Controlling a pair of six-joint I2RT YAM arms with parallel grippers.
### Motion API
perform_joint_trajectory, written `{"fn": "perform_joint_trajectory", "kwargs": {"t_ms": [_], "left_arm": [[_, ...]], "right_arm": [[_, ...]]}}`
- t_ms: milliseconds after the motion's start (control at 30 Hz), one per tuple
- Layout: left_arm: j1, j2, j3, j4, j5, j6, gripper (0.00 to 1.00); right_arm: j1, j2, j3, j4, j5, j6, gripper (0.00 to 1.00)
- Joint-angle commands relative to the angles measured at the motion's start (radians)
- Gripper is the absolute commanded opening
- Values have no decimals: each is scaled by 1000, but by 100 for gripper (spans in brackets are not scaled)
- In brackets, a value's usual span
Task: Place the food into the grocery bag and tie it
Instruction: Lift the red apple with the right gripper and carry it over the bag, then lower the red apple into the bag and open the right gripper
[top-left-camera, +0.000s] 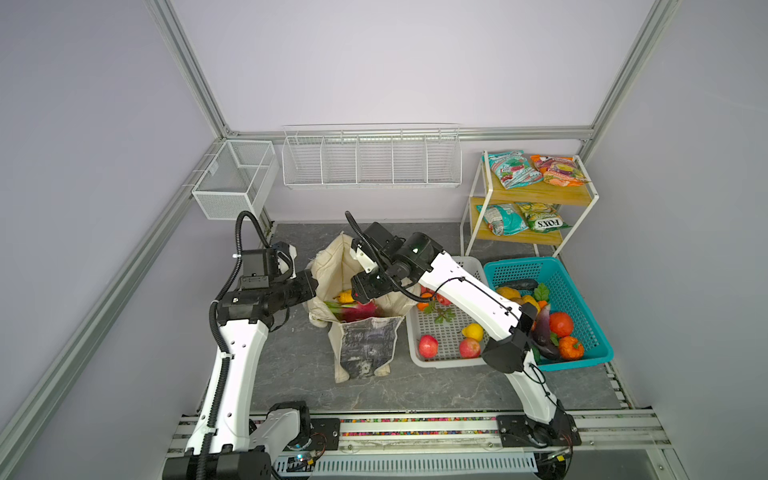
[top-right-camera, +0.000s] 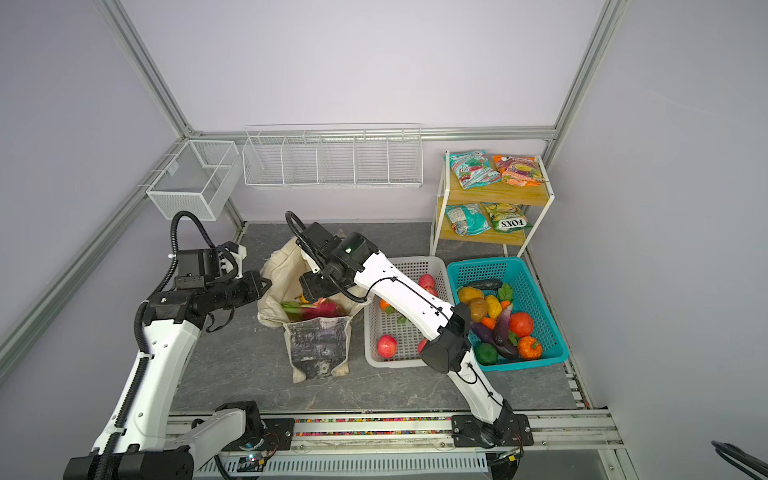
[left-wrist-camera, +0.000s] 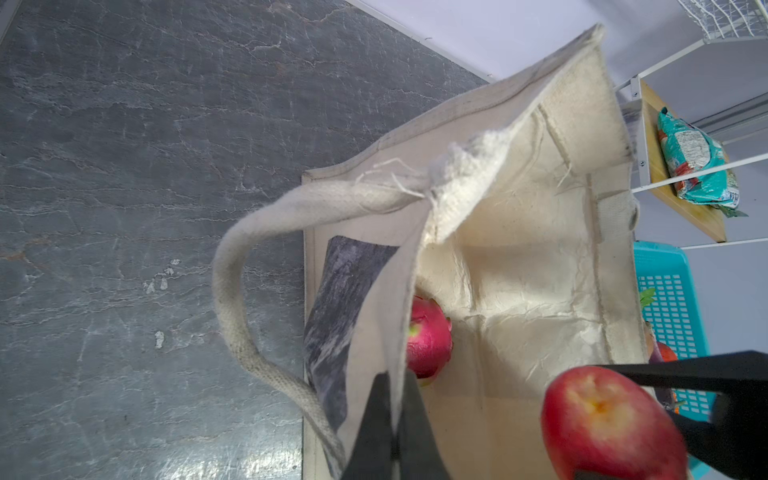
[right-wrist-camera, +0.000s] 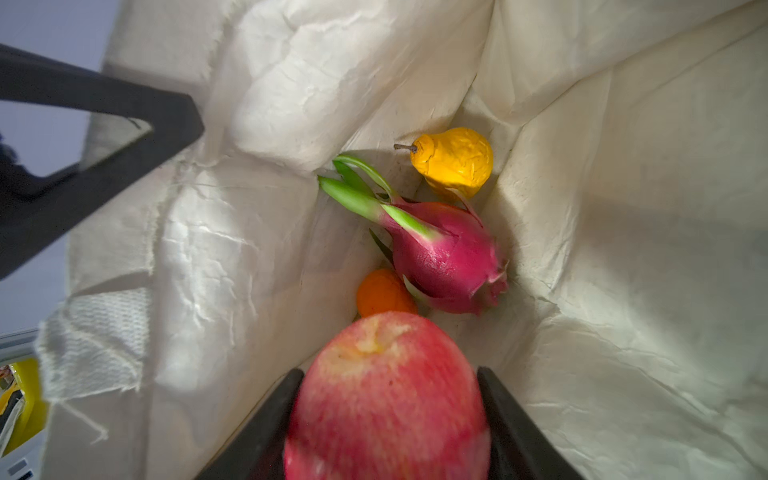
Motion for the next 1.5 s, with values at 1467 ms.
{"fn": "perform_joint_trajectory", "kwargs": {"t_ms": [1467], "left_arm": [[-7,-17,59,-23,10,15,0]], "right_arm": [[71,209,-119,37,-130,-4,47]]}}
